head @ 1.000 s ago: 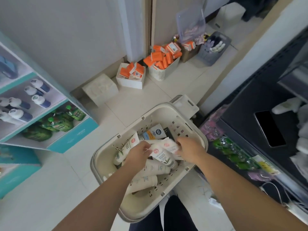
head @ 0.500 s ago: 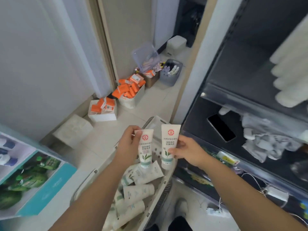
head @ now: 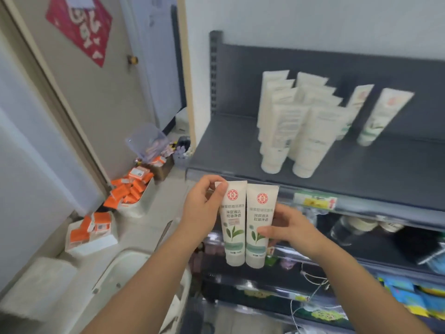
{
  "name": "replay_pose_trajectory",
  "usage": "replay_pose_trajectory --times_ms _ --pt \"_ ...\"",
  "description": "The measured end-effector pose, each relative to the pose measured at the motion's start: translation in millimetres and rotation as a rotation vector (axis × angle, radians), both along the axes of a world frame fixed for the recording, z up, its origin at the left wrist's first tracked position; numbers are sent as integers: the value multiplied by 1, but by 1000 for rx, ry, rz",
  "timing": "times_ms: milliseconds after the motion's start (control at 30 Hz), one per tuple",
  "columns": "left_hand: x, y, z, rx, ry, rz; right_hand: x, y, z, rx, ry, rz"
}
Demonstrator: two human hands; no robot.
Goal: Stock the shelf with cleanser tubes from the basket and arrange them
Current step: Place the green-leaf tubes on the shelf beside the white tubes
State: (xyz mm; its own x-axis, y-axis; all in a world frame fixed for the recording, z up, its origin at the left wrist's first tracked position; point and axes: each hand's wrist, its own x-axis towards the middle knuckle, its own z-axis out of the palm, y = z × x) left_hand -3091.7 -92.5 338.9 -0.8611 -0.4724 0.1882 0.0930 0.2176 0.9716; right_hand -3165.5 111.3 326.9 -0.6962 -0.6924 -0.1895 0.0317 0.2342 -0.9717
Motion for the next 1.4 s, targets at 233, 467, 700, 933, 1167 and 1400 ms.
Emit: replay_pose_trajectory --times_ms 233,467,700,933,1167,1400 --pt "-59 113 39 59 23 -150 -41 117 32 -69 69 -54" --pt "-117 225 78 15 174 -200 -91 229 79 -122 172 -122" --pt "-184 270 103 -330 286 -50 -155 259 105 -32 419 -255" --pt "-221 266 67 -351 187 -42 -184 243 72 57 452 -293" --pt "-226 255 33 -294 8 -148 -201 236 60 77 464 -286" --pt "-265 233 35 -339 -21 -114 -235 212 62 127 494 -376"
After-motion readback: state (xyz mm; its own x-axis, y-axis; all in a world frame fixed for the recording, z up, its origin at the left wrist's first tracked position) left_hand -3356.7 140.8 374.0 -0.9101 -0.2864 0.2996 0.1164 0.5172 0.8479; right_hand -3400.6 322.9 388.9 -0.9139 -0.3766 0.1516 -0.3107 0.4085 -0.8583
